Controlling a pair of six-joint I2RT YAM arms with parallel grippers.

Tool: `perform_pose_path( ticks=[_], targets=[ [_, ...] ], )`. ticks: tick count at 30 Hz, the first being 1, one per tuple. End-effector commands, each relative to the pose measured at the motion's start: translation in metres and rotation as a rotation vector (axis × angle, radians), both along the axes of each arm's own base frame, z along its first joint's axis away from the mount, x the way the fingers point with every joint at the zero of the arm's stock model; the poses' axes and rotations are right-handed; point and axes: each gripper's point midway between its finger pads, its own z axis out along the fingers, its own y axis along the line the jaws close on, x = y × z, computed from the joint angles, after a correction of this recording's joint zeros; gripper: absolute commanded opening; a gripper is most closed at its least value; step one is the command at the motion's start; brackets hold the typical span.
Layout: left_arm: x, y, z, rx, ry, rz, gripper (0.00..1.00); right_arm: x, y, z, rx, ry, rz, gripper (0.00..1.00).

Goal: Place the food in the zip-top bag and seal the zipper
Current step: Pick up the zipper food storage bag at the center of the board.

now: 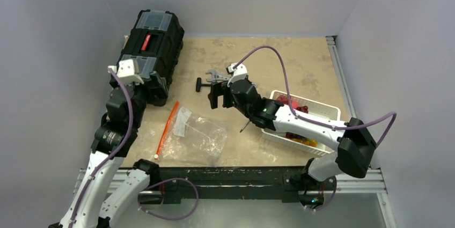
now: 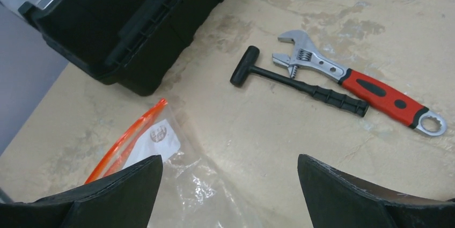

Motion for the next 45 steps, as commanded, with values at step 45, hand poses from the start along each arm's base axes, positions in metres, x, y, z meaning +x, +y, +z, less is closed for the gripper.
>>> perform_pose_path(
  ticks=[45],
  targets=[
    [-0.039, -0.087, -0.241, -0.596, 0.507, -0.200, 0.62, -0.053, 0.002, 0.026, 0.200, -0.069, 0.247, 0.99]
  ],
)
